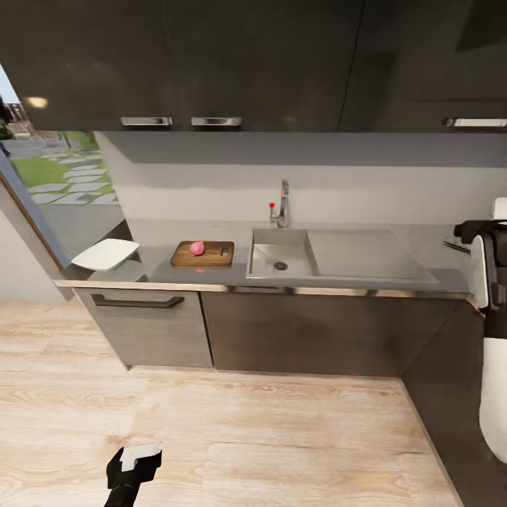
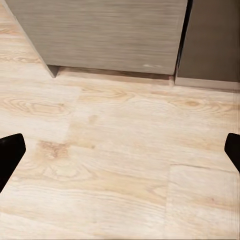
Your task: In the kitchen, take the Vidalia onion out of the sink, dice it on the chopping board with the paring knife, put the diced onion into the bowl on the countertop, then place both the paring knife and the chopping board into the sink.
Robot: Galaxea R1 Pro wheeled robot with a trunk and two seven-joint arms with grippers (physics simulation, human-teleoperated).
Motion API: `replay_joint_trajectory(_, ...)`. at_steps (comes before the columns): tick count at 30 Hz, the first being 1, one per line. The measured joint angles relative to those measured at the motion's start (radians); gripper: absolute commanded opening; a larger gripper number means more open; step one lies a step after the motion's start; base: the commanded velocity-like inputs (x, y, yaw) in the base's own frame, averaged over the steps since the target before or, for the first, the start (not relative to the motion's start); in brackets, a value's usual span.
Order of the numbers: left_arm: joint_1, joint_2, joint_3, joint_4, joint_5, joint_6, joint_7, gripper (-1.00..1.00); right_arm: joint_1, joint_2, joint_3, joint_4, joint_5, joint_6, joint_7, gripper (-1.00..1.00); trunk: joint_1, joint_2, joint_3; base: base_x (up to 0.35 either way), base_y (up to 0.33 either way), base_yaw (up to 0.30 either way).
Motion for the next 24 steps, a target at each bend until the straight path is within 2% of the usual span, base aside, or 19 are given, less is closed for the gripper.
replay_joint_trajectory(3, 0.0, 0.0, 0.0, 0.0, 0.0, 0.0, 0.0, 1.0, -0.011, -0.053, -0.001, 0.069, -0.005, -0.002, 0.028, 1.0, 0.0, 0.0, 0.0, 0.0, -0.301, 0.0)
replay_joint_trajectory(5, 0.0, 0.0, 0.0, 0.0, 0.0, 0.007, 0.0, 1.0, -0.016, -0.107, -0.001, 0.145, -0.005, -0.003, 0.12, 1.0, 0.0, 0.0, 0.0, 0.038, -0.27, 0.0)
replay_joint_trajectory(6, 0.0, 0.0, 0.001, 0.0, 0.0, 0.139, -0.001, 1.0, -0.018, -0.178, -0.001, 0.229, -0.001, -0.003, 0.304, 1.0, 0.0, 0.0, 0.0, 0.087, -0.213, 0.0)
replay_joint_trajectory(7, 0.0, 0.0, 0.0, 0.0, -0.001, 0.192, -0.003, 1.0, -0.018, -0.195, 0.0, 0.247, -0.005, -0.003, 0.347, 1.0, 0.0, 0.0, 0.0, 0.076, -0.16, 0.0)
replay_joint_trajectory(8, 0.0, 0.0, 0.0, 0.0, -0.002, 0.297, -0.005, 1.0, -0.019, -0.22, 0.0, 0.267, -0.003, -0.003, 0.419, 1.0, 0.0, 0.0, 0.0, 0.061, -0.128, 0.0)
replay_joint_trajectory(9, 0.0, 0.0, -0.001, 0.0, -0.002, 0.352, -0.007, 1.0, -0.019, -0.231, 0.0, 0.275, -0.003, -0.003, 0.453, 1.0, 0.0, 0.0, 0.0, 0.039, -0.082, 0.0)
replay_joint_trajectory(10, 0.0, 0.0, -0.001, 0.0, -0.003, 0.444, -0.01, 1.0, -0.019, -0.249, 0.001, 0.286, -0.001, -0.002, 0.505, 1.0, 0.0, 0.0, 0.0, 0.031, -0.065, 0.0)
replay_joint_trajectory(12, 0.0, 0.001, -0.001, 0.0, -0.002, 0.531, -0.013, 1.0, -0.019, -0.27, 0.002, 0.295, 0.001, -0.002, 0.558, 1.0, 0.0, 0.0, 0.0, 0.016, -0.034, 0.0)
replay_joint_trajectory(14, 0.0, 0.004, -0.001, 0.001, -0.002, 0.589, -0.015, 1.0, -0.019, -0.293, 0.002, 0.3, 0.001, -0.003, 0.593, 1.0, 0.0, 0.0, 0.0, 0.007, -0.015, 0.0)
replay_joint_trajectory(21, 0.019, 0.007, 0.0, 0.001, -0.002, 0.631, -0.013, 1.0, -0.019, -0.35, 0.002, 0.303, 0.0, -0.004, 0.678, 1.0, 0.0, 0.0, 0.0, 0.018, -0.005, 0.0)
replay_joint_trajectory(23, 0.022, 0.007, 0.0, 0.003, -0.002, 0.662, -0.013, 1.0, -0.019, -0.381, 0.003, 0.304, 0.001, -0.004, 0.732, 1.0, 0.0, 0.0, 0.0, 0.176, -0.001, 0.0)
replay_joint_trajectory(24, 0.022, 0.007, 0.0, 0.003, -0.002, 0.674, -0.014, 1.0, -0.019, -0.388, 0.004, 0.304, 0.0, -0.004, 0.744, 1.0, 0.0, 0.0, 0.0, 0.218, -0.001, 0.0)
